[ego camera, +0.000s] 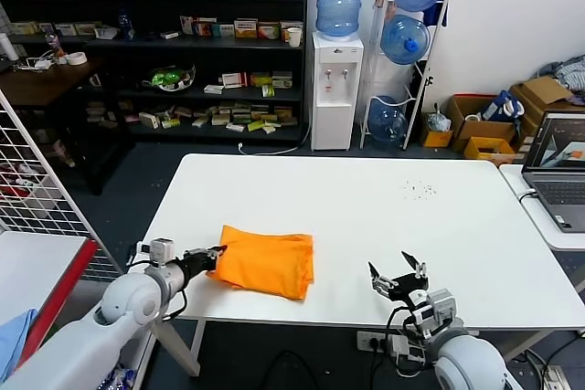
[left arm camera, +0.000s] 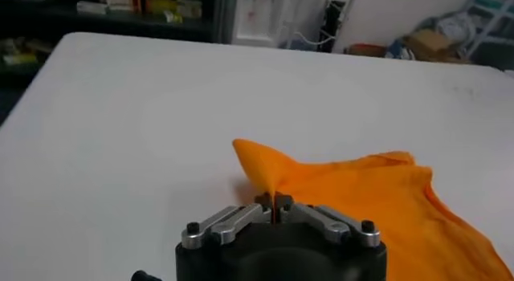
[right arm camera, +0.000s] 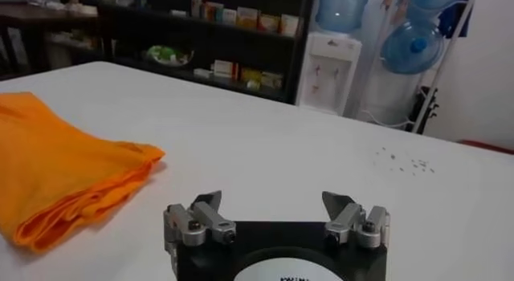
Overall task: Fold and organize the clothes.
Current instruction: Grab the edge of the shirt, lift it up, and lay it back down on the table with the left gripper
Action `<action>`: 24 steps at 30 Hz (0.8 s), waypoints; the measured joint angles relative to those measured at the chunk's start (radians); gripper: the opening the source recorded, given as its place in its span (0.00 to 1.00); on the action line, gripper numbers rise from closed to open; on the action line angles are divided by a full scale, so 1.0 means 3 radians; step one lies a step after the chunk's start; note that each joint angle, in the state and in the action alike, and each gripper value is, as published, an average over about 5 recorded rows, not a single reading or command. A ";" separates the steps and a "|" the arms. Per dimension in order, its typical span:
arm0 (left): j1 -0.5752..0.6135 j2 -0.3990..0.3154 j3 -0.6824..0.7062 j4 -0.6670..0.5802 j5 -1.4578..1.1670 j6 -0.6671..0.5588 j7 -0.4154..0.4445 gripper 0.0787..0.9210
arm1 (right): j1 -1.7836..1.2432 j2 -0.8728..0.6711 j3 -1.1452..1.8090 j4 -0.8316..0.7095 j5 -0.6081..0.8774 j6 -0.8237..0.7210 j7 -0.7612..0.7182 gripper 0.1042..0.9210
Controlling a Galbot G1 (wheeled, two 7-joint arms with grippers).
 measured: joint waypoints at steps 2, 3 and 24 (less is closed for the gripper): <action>0.0026 0.0095 -0.0055 -0.0021 -0.0002 0.0020 -0.0052 0.03 | 0.0037 0.0002 -0.0025 -0.0011 -0.0001 -0.0001 0.0003 0.88; 0.0040 0.0146 -0.0083 -0.0026 0.0000 0.0029 -0.0078 0.03 | 0.0054 0.0004 -0.0037 -0.0017 -0.0002 0.0000 0.0003 0.88; -0.0093 0.1452 -0.0328 0.0027 -0.0056 0.0050 -0.0581 0.03 | 0.0255 0.0105 -0.0190 -0.0097 -0.0086 0.0048 -0.0047 0.88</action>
